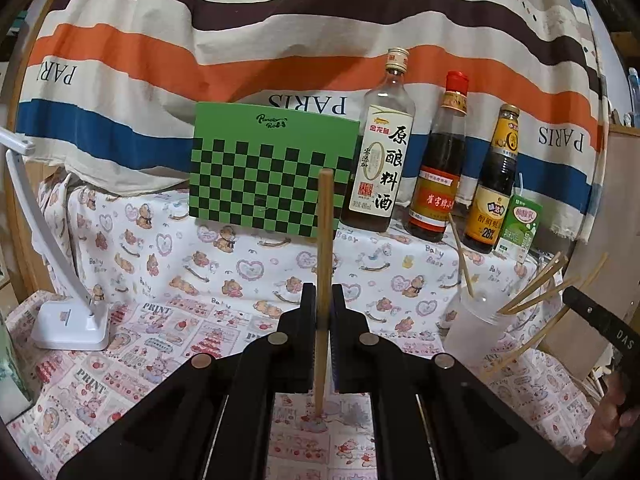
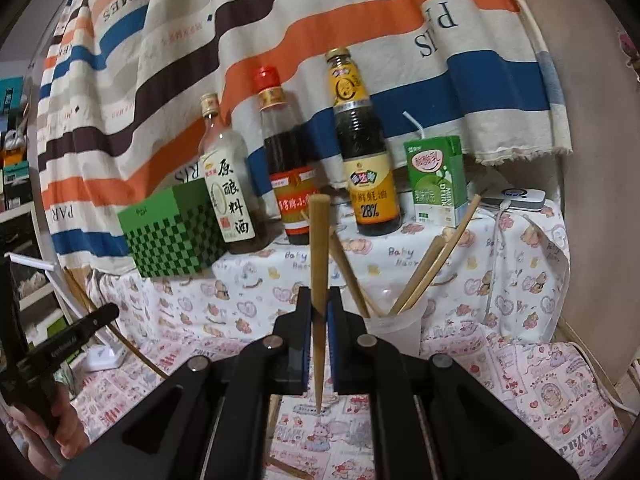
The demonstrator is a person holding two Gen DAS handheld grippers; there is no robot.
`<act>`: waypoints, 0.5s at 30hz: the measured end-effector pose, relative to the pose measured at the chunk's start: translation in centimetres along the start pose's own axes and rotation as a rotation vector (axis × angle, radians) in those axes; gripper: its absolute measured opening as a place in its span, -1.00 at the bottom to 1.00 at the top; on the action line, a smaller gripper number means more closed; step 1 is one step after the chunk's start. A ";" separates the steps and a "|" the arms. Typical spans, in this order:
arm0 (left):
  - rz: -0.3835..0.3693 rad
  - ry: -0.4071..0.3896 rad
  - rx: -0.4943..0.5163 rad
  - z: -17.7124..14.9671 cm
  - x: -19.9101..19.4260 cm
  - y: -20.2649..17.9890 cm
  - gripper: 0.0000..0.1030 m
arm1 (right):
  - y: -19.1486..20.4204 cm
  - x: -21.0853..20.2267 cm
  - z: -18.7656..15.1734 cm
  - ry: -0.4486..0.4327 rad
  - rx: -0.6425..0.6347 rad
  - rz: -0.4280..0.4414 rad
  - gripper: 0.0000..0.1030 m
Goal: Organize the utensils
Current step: 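Lift both held chopsticks upright and carry them over the clear cup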
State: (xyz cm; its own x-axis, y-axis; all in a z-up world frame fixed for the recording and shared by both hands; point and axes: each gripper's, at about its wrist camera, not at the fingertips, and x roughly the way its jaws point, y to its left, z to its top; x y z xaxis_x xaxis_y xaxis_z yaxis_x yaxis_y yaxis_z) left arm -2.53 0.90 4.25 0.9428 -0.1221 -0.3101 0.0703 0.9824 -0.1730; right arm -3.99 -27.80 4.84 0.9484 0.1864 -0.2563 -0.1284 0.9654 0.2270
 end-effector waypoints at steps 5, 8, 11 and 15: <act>0.013 -0.003 0.029 -0.2 0.1 -0.5 -0.90 | 0.1 0.7 -0.5 0.020 -0.019 -0.006 -0.87; 0.027 -0.003 0.044 -0.2 0.1 -0.6 -0.90 | 0.2 0.8 -0.5 0.022 -0.027 0.018 -0.87; 0.076 0.014 0.067 -0.2 0.5 -0.8 -0.89 | 0.2 1.2 -0.7 0.034 -0.032 0.026 -0.87; 0.059 0.049 0.034 -0.3 1.1 0.0 -0.89 | 0.1 2.3 -1.1 0.084 -0.037 0.020 -0.87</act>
State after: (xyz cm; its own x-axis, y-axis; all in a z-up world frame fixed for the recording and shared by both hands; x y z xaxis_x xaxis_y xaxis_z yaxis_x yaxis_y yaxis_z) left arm -1.59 0.68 3.63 0.9285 -0.0702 -0.3645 0.0271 0.9922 -0.1218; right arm -2.14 -27.11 3.24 0.9182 0.2186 -0.3302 -0.1589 0.9672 0.1982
